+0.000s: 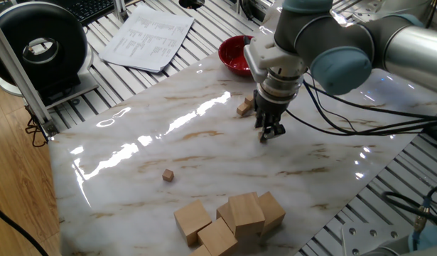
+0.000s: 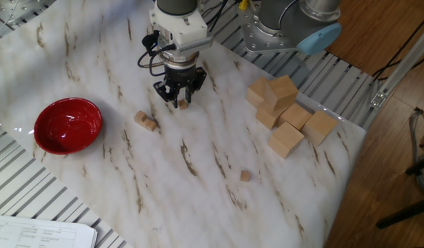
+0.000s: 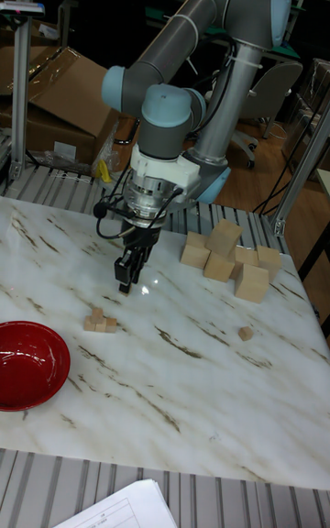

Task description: Stack the blocks into a pyramid shape

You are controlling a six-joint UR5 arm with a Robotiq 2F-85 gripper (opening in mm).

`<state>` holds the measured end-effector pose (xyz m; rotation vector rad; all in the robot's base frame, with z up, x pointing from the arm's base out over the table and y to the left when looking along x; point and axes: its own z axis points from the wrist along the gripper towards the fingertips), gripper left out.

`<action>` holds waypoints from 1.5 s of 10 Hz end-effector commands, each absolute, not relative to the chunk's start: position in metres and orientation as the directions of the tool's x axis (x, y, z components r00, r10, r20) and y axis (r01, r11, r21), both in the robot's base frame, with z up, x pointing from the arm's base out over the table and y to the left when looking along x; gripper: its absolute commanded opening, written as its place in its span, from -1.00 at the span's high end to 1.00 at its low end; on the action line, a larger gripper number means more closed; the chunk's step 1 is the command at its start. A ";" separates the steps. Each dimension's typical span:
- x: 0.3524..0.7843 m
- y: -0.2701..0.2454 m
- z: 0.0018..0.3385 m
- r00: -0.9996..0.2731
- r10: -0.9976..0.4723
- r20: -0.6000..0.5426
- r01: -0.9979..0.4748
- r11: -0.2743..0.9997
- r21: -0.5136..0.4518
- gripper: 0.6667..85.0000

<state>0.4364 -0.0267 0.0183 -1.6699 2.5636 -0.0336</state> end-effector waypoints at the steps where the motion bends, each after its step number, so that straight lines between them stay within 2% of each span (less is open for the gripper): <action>1: 0.440 -0.027 0.013 -0.403 -0.912 -0.076 -0.911 0.407 -0.068 0.08; 3: 0.439 -0.027 0.011 -0.406 -0.910 -0.085 -0.908 0.412 -0.069 0.13; 8: 0.440 -0.034 0.018 -0.427 -0.903 -0.057 -0.898 0.430 -0.091 0.62; 9: 0.441 -0.036 0.024 -0.402 -0.915 -0.029 -0.909 0.403 -0.104 0.64; 12: 0.445 -0.017 0.030 -0.312 -0.946 -0.090 -0.943 0.320 -0.089 0.60; 15: 0.458 -0.021 0.036 -0.168 -0.985 -0.034 -0.976 0.171 -0.134 0.61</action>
